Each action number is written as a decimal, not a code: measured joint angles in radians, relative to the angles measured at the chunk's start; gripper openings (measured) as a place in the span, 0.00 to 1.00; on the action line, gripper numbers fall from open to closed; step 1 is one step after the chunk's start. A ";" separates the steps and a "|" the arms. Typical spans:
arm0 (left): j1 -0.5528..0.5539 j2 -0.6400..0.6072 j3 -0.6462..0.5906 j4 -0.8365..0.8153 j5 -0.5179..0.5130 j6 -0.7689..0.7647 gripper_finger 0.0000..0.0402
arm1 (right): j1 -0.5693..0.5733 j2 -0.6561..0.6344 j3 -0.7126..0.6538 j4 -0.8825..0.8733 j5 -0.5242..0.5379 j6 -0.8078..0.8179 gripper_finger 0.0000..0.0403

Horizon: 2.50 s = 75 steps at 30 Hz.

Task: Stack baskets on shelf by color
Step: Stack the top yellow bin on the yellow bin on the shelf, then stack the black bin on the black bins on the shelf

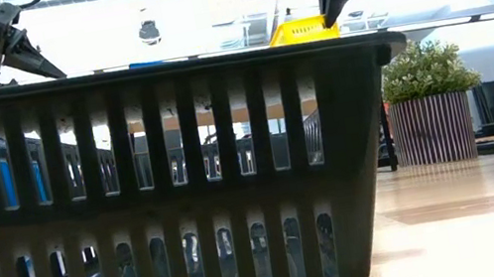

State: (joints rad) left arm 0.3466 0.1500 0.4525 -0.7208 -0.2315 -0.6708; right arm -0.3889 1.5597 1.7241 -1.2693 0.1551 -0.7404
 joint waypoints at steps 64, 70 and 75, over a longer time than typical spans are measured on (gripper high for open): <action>0.000 0.000 0.000 -0.001 0.096 0.013 0.66 | 0.647 0.605 0.055 0.530 -0.261 0.826 0.52; 0.000 0.000 0.000 -0.001 0.095 0.013 0.66 | 0.650 0.605 0.054 0.547 -0.262 0.865 0.50; 0.000 0.000 0.000 -0.005 0.095 0.013 0.66 | 0.659 0.606 0.002 0.578 -0.262 0.878 0.48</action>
State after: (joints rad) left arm 0.3466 0.1501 0.4523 -0.7254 -0.1364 -0.6582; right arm 0.2703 2.1654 1.7264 -0.6908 -0.1070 0.1380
